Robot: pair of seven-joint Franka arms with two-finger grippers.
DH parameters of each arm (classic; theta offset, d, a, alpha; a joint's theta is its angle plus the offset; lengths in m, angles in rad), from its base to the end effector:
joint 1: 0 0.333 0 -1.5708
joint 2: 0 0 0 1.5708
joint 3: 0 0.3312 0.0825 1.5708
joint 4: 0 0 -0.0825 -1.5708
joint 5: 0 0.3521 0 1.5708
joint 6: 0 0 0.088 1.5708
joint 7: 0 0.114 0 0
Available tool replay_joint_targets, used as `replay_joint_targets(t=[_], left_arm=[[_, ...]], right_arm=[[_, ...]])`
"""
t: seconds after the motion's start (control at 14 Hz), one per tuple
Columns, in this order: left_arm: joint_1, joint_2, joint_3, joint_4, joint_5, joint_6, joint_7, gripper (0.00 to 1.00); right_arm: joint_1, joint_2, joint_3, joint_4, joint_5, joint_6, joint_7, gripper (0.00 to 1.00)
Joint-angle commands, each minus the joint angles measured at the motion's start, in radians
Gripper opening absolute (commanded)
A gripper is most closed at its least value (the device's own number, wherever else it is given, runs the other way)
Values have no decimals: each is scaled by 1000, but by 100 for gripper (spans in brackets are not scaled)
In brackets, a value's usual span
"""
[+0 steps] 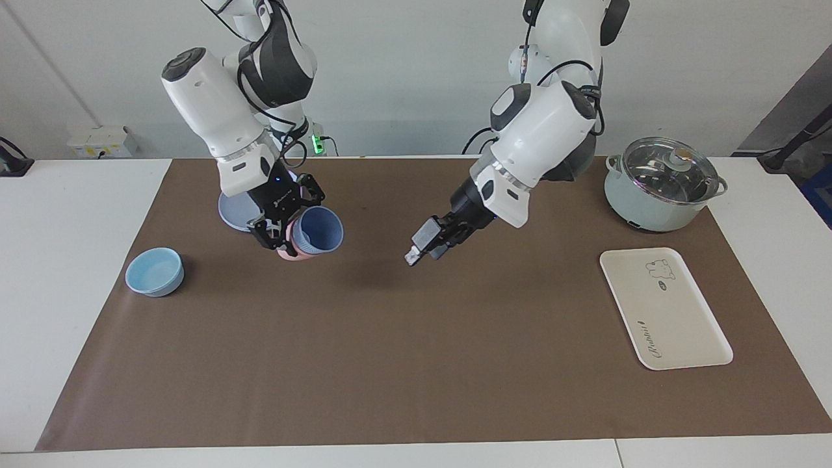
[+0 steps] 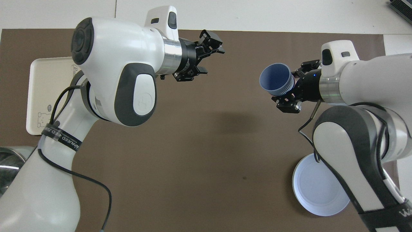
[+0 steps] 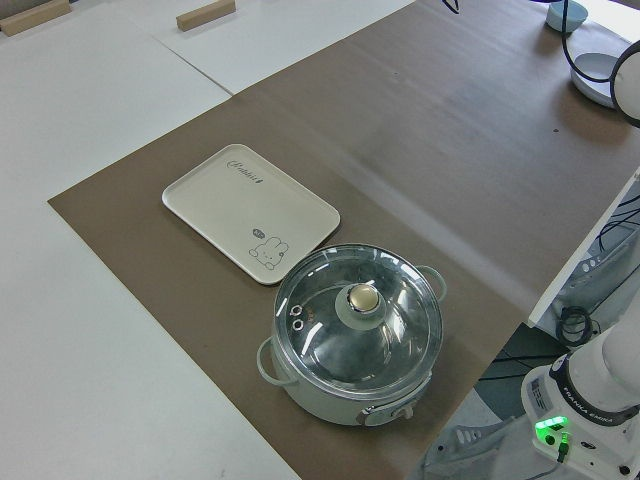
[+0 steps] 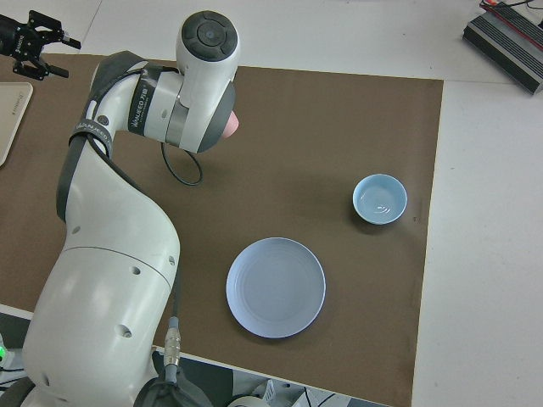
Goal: Place cup on tray
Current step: 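Grasp the inner blue cup rim with the left gripper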
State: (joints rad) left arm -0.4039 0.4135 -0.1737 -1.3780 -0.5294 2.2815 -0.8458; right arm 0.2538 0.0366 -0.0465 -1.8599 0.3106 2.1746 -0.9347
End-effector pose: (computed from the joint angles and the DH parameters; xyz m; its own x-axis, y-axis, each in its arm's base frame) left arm 0.5933 -0.3737 0.5556 0.8706 0.4610 -0.1716 0.4545 -0.6206 0.6389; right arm 0.5561 0.1310 0.5430 0.4943 0.7820 0.3796 0.8384 -0.5442 0.0293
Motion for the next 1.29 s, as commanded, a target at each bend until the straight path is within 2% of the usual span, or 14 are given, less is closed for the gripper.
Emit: replay_joint_targets(t=[0.0, 0.5, 0.64, 0.71, 0.86, 0.93, 1.21], left_arm=[[-61, 19, 11, 30, -26, 18, -10, 65], [-185, -2, 13, -49, -24, 46, -10, 61], [-208, -5, 13, -65, -24, 81, -10, 50], [-208, -5, 13, -69, -24, 98, -9, 32], [-196, -2, 13, -61, -21, 107, -1, 4], [-196, -2, 14, -61, -20, 110, -1, 0], [-194, -2, 16, -61, -1, 107, -1, 0]], right_arm=[[28, -18, -1, -10, -88, -16, 30, 0], [36, -23, -1, -12, -120, -15, 30, 0], [36, -23, -1, -12, -120, -13, 30, 0], [36, -23, -1, -12, -120, -13, 30, 0], [36, -23, -1, -12, -120, -12, 30, 0], [36, -23, -1, -12, -120, -12, 30, 0], [36, -23, -1, -13, -120, -12, 30, 0]])
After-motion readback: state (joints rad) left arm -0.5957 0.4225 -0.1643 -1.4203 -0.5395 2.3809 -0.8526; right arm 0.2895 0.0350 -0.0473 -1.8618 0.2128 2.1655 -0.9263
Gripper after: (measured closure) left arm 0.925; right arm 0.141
